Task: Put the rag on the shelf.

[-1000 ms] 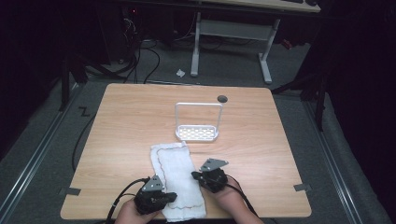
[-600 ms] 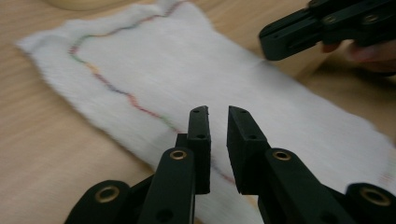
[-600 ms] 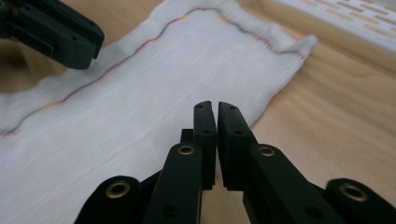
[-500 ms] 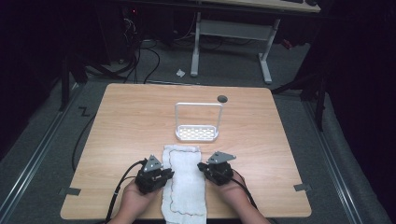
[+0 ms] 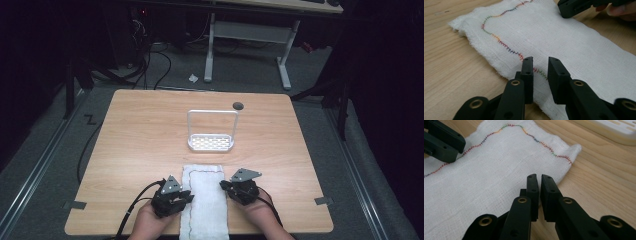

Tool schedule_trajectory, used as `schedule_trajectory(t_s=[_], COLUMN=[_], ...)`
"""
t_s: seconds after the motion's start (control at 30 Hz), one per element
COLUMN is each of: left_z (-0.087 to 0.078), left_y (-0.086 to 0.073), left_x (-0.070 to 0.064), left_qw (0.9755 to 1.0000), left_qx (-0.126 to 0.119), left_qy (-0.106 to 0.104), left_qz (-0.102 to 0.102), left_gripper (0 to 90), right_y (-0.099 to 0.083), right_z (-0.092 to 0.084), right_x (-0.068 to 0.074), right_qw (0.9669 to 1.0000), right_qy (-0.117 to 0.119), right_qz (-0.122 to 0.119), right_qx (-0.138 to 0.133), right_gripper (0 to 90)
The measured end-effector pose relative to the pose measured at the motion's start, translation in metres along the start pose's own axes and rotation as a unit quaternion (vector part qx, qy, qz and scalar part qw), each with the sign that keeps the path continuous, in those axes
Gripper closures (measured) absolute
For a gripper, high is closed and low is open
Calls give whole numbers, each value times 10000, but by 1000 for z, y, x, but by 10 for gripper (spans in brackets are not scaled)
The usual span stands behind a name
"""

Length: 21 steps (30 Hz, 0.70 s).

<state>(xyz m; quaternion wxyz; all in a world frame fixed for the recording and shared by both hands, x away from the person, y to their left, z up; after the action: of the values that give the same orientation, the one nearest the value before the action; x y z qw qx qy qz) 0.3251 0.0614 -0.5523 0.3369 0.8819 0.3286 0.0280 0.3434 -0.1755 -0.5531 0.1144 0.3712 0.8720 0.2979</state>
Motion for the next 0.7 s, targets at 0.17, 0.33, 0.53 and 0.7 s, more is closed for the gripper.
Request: schedule_trajectory(t_s=[0.17,0.33,0.53,0.7], left_z=[-11,1,27,28], left_y=[19,37,48,45], left_x=[36,54,58,52], left_qw=[9960,9930,9930,9938], left_qx=[-512,-584,-124,-204], left_qy=[482,712,987,977], left_qz=[-554,-741,-643,-492], left_gripper=[602,511,455,606], right_y=[-3,-5,-5,-6], right_z=[0,-1,0,-1], right_x=[-1,-3,-3,-3], right_qw=[9999,9999,9998,9998], right_qy=[58,92,104,117], right_qz=[5,-33,-40,-41], right_qx=[-115,-125,-138,-140], right_gripper=[842,816,815,812])
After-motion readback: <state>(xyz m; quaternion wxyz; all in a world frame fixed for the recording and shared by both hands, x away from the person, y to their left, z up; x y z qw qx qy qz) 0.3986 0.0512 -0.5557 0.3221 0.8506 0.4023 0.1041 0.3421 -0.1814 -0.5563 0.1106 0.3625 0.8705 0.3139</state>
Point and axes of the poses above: each handheld gripper's, and its own axes: z roughly forward along the jaws, y roughly out of its top, x roughly to its left, the point moved 3 cm from there along z, roughly forward along the jaws, and after that the axes turned 11 degrees about x, right-handed, at the moved point
